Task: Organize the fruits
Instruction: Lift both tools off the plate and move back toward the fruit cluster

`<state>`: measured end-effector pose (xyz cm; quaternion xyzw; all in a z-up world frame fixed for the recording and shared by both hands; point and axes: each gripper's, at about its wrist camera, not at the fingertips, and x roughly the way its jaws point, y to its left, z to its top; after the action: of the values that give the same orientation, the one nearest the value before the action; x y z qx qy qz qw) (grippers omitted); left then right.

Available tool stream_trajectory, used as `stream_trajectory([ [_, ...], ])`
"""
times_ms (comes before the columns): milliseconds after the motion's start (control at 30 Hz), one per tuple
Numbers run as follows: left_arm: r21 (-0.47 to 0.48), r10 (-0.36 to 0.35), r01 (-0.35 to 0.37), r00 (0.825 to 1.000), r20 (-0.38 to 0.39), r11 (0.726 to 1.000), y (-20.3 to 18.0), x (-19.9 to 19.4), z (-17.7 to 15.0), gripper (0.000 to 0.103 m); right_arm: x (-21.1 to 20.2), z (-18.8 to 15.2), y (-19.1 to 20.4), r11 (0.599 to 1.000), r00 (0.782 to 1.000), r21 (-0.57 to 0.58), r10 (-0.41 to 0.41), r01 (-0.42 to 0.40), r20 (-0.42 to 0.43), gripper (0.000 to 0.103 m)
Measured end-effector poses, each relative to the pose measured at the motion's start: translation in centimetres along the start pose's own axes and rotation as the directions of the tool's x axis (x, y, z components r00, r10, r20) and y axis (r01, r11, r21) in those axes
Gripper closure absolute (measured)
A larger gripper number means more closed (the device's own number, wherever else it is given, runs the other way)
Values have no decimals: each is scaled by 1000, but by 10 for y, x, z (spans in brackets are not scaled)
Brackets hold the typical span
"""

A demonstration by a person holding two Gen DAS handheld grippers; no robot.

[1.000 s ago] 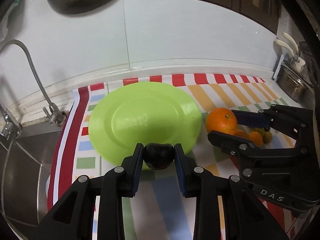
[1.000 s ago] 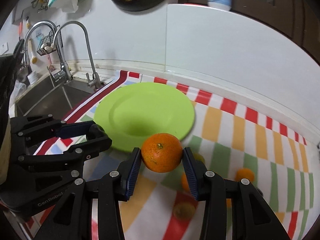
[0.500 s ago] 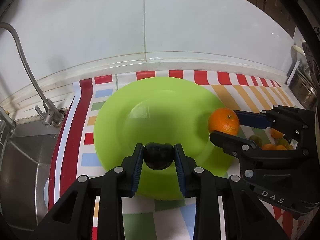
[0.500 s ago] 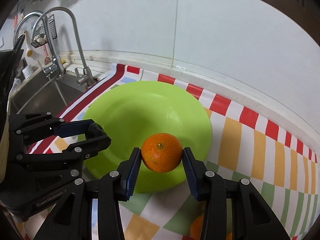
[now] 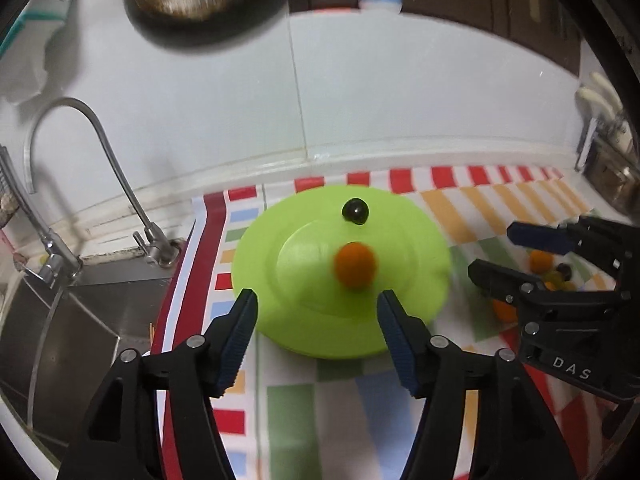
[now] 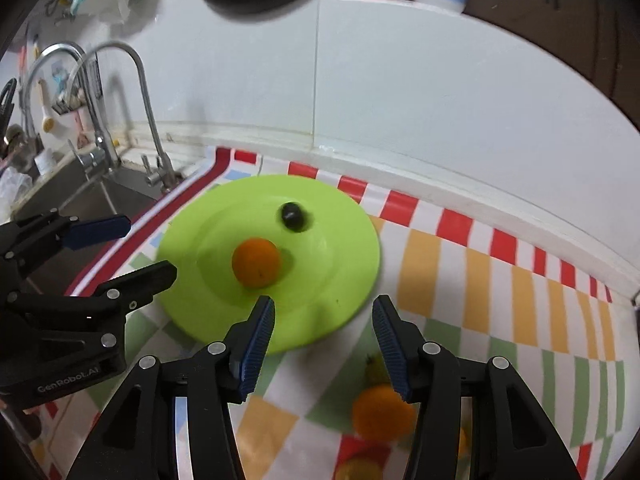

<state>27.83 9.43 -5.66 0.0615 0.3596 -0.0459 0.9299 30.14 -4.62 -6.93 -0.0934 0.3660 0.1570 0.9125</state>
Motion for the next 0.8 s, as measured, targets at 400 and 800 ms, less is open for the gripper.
stream_trajectory([
  [400,-62,7,0,992,122,998,-32,-73,-8,13,-86,-31,-22,995,992,89,-57,47,111,42],
  [800,-30,-60,65,987,147,997,-72,-95,-15,8,-137,-64,-51,982,976,144,-147,124,163,33],
])
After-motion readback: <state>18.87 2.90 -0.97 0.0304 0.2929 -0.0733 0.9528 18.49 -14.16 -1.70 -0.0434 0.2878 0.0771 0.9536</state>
